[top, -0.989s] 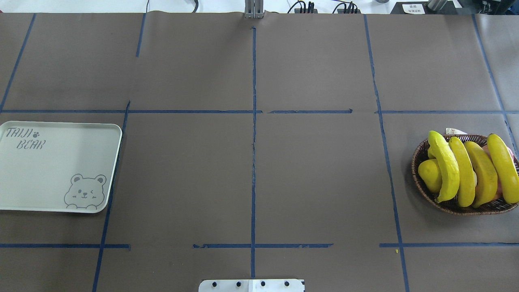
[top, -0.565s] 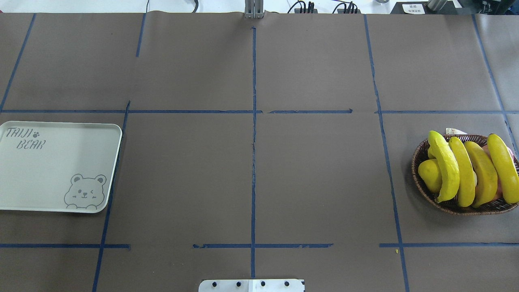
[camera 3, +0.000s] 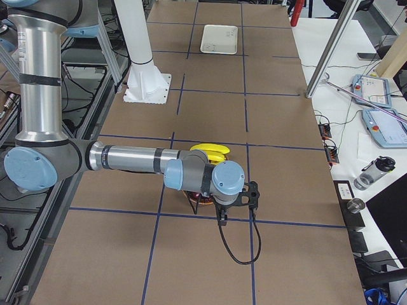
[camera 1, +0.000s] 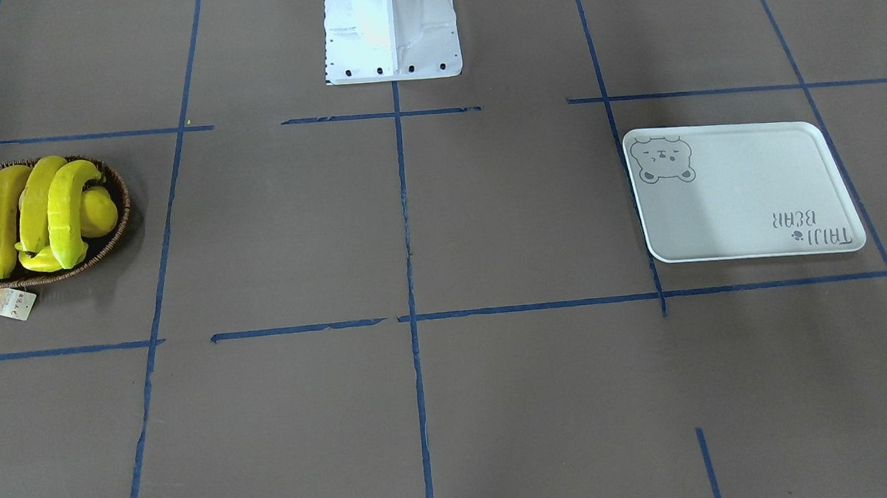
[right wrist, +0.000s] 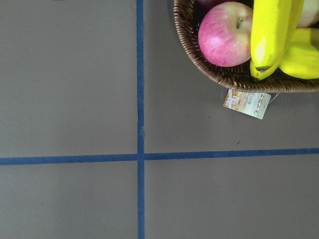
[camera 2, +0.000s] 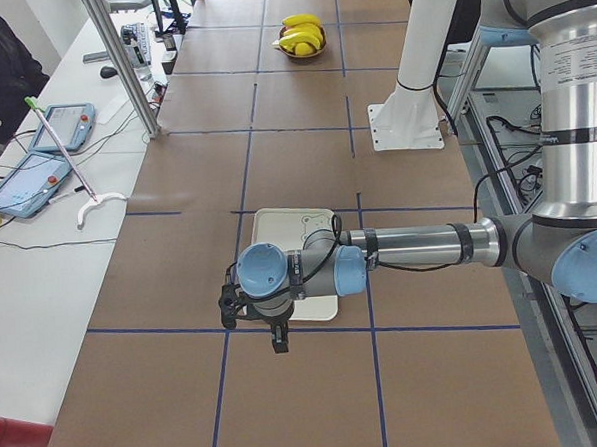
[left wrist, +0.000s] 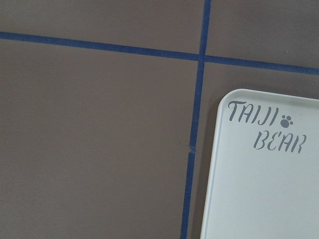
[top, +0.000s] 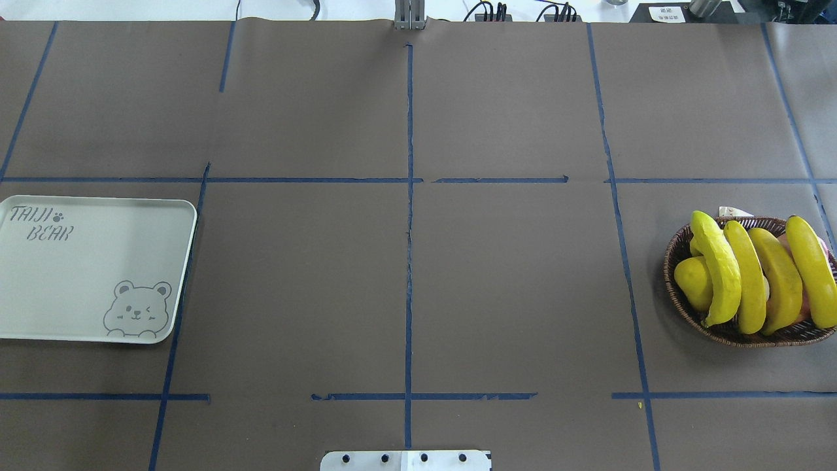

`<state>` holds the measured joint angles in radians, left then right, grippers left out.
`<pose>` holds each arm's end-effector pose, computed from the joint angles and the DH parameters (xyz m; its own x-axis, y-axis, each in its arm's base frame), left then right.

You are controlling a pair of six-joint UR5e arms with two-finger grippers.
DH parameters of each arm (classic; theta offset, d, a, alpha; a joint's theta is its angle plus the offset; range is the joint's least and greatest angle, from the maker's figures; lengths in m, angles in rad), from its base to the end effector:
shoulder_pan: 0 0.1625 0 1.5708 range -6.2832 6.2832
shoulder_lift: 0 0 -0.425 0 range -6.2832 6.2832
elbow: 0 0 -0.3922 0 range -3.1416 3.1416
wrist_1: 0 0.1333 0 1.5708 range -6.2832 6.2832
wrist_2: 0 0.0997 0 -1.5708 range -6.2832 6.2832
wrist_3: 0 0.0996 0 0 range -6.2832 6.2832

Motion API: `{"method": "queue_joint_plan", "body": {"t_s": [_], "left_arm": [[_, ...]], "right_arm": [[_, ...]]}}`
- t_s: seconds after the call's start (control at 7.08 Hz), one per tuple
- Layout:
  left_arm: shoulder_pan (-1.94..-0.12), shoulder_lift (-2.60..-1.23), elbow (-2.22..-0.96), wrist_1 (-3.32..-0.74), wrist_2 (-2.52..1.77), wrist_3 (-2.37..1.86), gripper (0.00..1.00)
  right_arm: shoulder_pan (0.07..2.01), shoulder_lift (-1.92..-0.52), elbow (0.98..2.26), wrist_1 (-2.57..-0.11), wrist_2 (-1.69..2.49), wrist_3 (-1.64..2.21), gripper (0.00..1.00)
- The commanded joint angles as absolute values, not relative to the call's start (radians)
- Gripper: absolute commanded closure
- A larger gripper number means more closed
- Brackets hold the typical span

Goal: Transfer all bananas from basket to plate

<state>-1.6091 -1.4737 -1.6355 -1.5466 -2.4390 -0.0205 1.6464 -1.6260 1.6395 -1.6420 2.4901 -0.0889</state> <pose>-0.0744 -0.4442 0.6681 0.6432 -0.0883 -0.7606 0.0514 0.9961 -0.0722 0.0891 -0.4594 0.6476 0.6055 0.0028 0.7958 -0.0217 0.9997 0.0130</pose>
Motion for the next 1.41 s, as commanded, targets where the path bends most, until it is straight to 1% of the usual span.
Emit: {"method": "queue_joint_plan", "body": {"t_s": [0.0,0.28,0.56,0.85,0.99,1.13,1.27], "left_arm": [[-1.609,-1.474,-1.64,-1.546,-2.439,-0.02,0.0],[-1.609,-1.474,-1.641,-1.548,-2.438,-0.02,0.0],[-1.609,-1.474,-1.646,-1.548,-2.439,-0.02,0.0],[-1.609,-1.471,-1.643,-1.548,-2.439,-0.02,0.0],[-1.609,-1.471,-1.646,-1.548,-2.439,-0.021,0.0],[-1.609,-1.47,-1.649,-1.548,-2.439,-0.021,0.0],[-1.609,-1.47,-1.654,-1.548,-2.439,-0.023,0.0]], "right_arm": [[1.641,-1.617,1.696,-1.643,2.494,-0.054,0.0],[1.641,-1.635,1.693,-1.643,2.496,-0.063,0.0],[1.641,-1.643,1.704,-1.563,2.499,-0.057,0.0],[1.612,-1.643,1.724,-1.557,2.446,-0.051,0.0],[1.599,-1.664,1.783,-1.555,2.439,0.009,0.0],[1.535,-1.757,1.881,-1.517,2.386,0.076,0.0],[1.469,-1.846,1.944,-1.367,2.331,0.2,0.0]]}}
